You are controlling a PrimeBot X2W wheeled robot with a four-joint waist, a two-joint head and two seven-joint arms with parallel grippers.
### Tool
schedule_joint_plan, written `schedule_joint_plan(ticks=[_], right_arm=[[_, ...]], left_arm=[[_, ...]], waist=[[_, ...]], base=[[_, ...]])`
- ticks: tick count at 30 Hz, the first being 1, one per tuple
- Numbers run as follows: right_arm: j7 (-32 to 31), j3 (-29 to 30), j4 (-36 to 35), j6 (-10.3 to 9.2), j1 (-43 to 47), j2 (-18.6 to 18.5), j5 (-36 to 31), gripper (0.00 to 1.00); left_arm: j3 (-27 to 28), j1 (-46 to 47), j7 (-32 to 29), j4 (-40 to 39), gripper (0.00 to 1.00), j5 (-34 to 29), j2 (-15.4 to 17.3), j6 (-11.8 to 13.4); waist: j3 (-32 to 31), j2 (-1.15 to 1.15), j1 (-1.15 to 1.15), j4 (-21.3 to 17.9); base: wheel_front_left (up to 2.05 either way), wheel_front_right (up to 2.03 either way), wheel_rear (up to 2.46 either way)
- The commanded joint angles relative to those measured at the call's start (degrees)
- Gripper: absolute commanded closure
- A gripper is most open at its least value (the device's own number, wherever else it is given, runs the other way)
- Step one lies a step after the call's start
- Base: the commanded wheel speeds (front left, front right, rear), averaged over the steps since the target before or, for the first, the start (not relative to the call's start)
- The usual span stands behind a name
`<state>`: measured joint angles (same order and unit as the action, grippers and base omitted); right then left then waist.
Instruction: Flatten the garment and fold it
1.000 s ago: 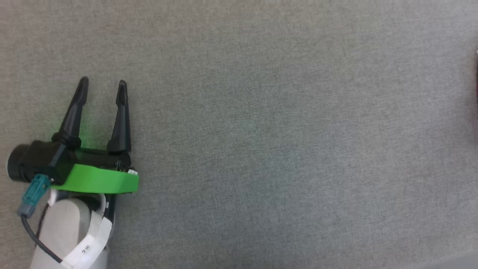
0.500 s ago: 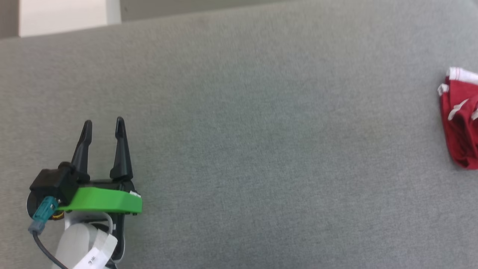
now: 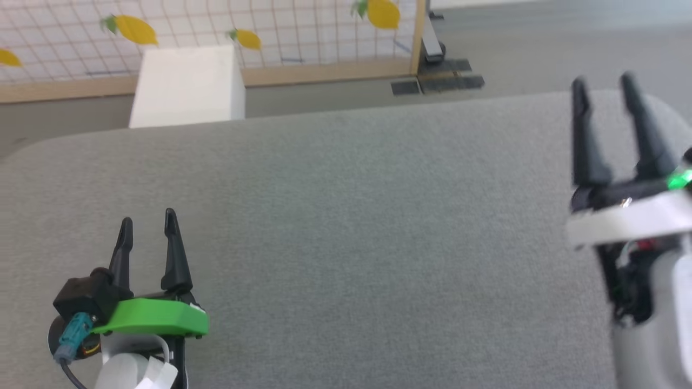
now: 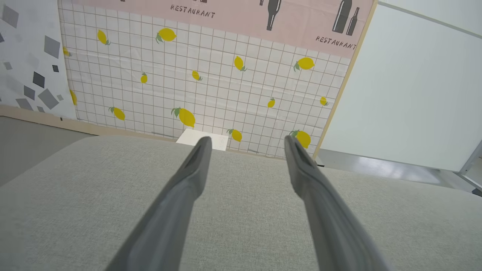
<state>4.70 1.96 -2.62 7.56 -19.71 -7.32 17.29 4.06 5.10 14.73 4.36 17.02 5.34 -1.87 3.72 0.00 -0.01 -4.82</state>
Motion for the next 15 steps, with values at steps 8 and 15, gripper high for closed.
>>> schedule_joint_plan(ticks=[8, 15], right_arm=[[7.5, 0.9, 4.5, -0.08, 12.7, 4.2, -4.2, 0.0], [9.1, 1.2, 7.9, -0.08, 18.3, 4.4, -5.6, 0.0]], left_arm=[[-1.4, -1.6, 0.3, 2.2, 0.0, -1.6, -0.4, 0.2], [-3.5, -2.4, 0.3, 4.8, 0.0, -3.0, -0.2, -0.5]], waist=[[-5.3, 0.0, 0.01, 5.4], [-5.7, 0.0, 0.01, 6.0]], base=[[0.0, 0.0, 0.0], [0.0, 0.0, 0.0]])
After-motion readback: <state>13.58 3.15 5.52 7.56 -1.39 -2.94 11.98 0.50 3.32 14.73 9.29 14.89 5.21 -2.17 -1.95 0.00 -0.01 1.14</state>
